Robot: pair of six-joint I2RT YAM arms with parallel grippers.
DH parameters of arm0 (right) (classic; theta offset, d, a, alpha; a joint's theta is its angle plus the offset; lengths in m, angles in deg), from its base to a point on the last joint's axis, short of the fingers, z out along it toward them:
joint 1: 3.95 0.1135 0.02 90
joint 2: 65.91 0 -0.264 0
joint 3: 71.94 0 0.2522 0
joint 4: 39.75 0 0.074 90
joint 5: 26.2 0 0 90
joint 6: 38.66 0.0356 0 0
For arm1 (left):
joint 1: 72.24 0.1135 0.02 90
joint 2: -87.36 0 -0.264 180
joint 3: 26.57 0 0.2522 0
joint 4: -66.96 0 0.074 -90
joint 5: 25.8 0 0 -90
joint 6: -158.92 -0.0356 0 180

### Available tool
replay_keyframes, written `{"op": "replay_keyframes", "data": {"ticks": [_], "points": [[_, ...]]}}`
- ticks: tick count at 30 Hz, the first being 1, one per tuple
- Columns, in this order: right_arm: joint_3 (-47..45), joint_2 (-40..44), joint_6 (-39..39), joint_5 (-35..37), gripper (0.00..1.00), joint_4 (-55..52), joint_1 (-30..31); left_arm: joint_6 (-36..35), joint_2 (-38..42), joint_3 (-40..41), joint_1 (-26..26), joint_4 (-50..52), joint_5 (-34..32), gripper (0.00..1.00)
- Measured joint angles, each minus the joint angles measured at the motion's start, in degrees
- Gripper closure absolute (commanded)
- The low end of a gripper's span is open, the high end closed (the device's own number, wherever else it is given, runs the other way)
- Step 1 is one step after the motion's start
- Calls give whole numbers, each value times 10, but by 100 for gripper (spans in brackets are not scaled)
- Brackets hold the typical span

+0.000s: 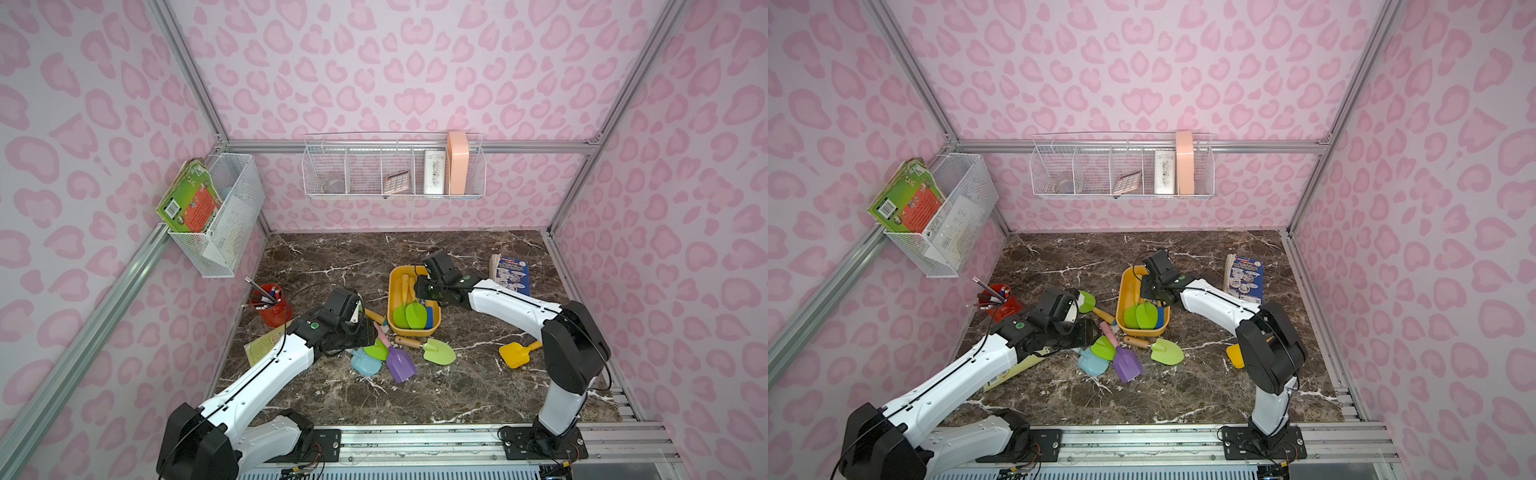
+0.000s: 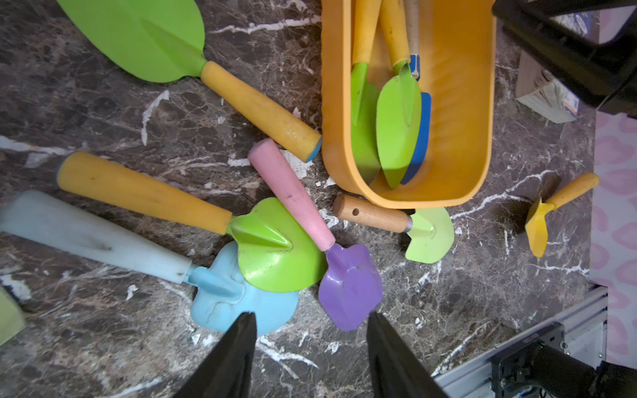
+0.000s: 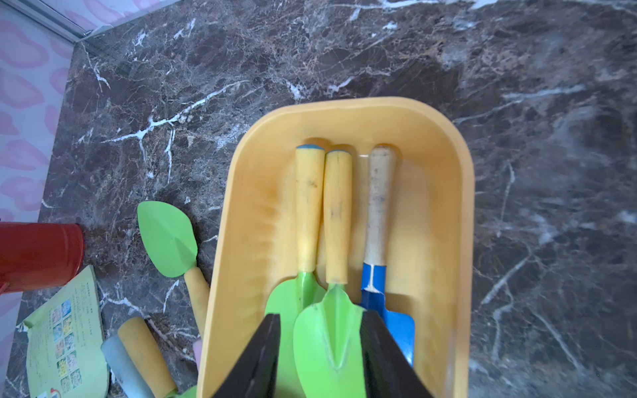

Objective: Put the shovel into the storage box
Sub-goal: Place the shovel in the storage box, then pick up the shovel from the center of the board.

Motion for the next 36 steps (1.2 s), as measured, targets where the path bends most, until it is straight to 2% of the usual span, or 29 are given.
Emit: {"op": "replay_keyframes", "data": {"ticks": [7,15,27,32,34,36], "points": [[-70,77,-12,2,48,17,-5,-18,-17,-7,-29,-38,54,37],[-158,173,0,24,45,12,-38,-48,-61,-46,-94,-76,104,38],[-327,362,31,60,40,-19,-143,-80,-169,-120,-184,-87,110,38],[-366,416,44,64,38,-38,-196,-85,-192,-142,-201,-87,104,38],[-374,428,49,68,33,-55,-223,-90,-198,-148,-203,-86,99,39],[-377,435,56,75,32,-72,-252,-91,-202,-153,-204,-82,91,39]]}}
